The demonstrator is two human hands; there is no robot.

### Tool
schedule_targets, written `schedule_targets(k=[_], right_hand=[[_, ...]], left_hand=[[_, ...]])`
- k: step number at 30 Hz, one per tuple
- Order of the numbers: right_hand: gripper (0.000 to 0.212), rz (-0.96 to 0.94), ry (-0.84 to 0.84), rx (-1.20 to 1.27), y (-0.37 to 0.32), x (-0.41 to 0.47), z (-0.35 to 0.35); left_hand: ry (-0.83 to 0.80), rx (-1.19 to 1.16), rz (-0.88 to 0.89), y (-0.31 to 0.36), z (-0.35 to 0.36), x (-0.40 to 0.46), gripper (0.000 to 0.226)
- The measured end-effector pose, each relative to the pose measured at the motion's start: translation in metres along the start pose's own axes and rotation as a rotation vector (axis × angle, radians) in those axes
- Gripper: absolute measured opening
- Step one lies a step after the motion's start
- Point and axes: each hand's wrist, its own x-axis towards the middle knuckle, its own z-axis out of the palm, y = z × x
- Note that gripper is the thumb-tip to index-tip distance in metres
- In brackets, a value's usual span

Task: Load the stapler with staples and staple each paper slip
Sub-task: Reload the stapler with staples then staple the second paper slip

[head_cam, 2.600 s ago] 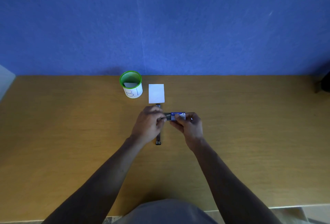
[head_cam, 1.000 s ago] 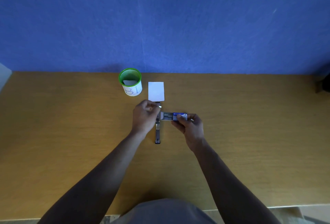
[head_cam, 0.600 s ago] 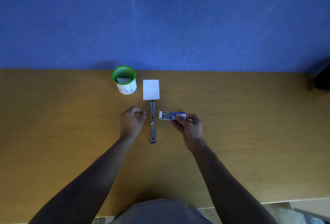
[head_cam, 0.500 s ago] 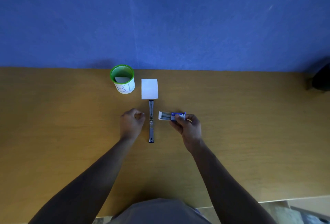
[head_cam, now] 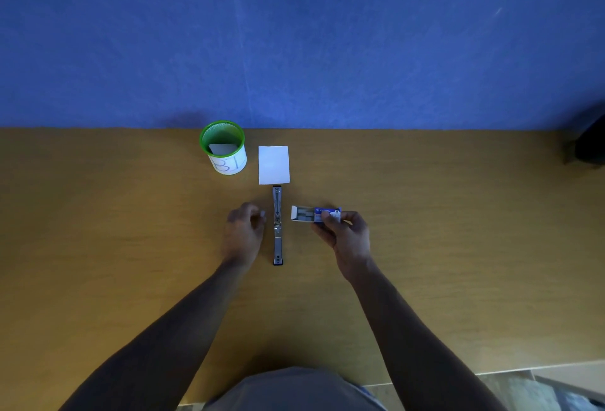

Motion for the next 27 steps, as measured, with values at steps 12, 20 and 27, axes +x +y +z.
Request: schedule_targets(k=[12,20,27], right_hand=[[0.022,-0.002,-0.004,-0.001,-0.001,-0.004,0.006],[0.015,-0.012,-0.031,-0.032,0.002,-0.007,0.008],[0.025,-0.013,-0.084,-0.154,0.002,-0.013,0.008]], left_hand=[[-0.084,-0.368,0.106,0.027,-0.025,-0.006,0.024],[-0.284,-0.554,-0.038,0.048,-0.020,-0.007,0.022],[-0.324,-0.676,-0.136,0.056,-0.022,-0.011,0.016]])
